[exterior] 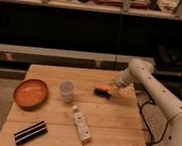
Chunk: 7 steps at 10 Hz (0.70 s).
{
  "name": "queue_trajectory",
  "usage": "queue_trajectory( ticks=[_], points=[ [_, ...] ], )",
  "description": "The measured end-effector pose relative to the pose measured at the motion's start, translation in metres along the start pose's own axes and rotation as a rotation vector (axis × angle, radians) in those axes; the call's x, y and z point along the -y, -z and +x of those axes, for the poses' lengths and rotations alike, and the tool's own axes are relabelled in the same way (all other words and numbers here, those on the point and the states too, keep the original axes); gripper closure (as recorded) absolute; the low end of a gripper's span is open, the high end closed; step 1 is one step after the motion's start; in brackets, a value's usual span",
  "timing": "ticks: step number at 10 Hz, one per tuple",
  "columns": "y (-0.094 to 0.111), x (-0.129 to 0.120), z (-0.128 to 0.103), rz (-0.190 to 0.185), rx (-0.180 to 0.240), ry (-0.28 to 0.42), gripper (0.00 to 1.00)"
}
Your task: Place the pepper on the white sponge
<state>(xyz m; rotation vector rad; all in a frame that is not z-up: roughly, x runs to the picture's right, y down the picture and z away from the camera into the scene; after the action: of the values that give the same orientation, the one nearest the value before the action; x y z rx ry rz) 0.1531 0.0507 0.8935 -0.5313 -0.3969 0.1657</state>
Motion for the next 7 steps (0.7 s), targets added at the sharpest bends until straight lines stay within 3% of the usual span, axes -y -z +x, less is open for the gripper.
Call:
queue_trajectory(
  ticks=[3, 7],
  points=[
    [-0.0042, -0.0034, 0.0020, 0.011, -0.005, -0.020, 0.22],
    [-0.0094, -0.0038, 0.0053, 0.008, 0.001, -0.075, 0.20]
  ],
)
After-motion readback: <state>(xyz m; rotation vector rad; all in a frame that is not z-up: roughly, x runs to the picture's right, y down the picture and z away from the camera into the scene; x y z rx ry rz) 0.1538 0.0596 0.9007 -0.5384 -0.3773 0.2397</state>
